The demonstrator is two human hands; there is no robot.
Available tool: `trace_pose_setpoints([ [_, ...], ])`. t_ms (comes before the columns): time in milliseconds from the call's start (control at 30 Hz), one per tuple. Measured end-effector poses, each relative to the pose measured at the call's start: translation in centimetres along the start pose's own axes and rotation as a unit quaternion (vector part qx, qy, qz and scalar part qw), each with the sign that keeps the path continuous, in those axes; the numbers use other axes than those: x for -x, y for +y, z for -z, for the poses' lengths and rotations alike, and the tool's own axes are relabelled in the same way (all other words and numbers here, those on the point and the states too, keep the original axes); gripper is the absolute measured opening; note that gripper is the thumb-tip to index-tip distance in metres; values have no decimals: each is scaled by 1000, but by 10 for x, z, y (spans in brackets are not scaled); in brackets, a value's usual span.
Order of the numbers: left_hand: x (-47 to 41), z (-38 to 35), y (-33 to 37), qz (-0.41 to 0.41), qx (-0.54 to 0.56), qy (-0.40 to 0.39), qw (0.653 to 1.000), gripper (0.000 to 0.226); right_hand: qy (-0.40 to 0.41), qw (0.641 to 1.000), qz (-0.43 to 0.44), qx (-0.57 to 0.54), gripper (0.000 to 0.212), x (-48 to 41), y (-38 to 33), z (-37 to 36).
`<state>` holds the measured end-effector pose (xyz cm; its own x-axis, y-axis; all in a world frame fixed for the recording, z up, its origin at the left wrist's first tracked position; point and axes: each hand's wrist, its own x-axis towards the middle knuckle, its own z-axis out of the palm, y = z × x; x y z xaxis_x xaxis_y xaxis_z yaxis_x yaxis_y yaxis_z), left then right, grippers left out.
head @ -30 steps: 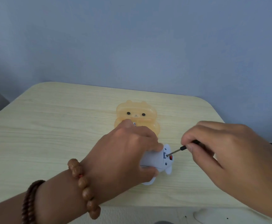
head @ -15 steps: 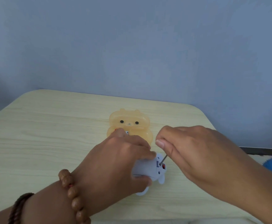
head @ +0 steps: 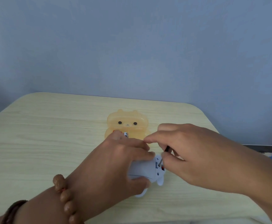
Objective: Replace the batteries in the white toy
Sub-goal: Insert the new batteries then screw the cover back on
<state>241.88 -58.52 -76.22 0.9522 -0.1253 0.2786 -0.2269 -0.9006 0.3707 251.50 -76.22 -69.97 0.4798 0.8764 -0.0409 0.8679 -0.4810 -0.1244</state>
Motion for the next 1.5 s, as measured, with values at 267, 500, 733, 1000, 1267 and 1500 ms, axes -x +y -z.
trace_pose_setpoints([
  [267,-1,0,-2,-5,-6,-10,1000,32,30,999,-1,-28,80,2,4,1],
  [500,-1,-2,-1,-4,-9,-1,1000,31,33,998,-6,50,45,7,-3,0],
  [733,0,-3,-4,5,8,8,1000,37,-4,999,2,46,86,2,3,-2],
  [1000,0,-3,-4,-6,10,-2,1000,36,63,996,16,56,31,1,-2,-14],
  [1267,1,-5,-6,-3,11,16,1000,43,48,998,-13,-36,81,2,6,-3],
  [1500,1,-4,-6,-8,9,7,1000,39,35,998,1,55,41,2,-4,3],
])
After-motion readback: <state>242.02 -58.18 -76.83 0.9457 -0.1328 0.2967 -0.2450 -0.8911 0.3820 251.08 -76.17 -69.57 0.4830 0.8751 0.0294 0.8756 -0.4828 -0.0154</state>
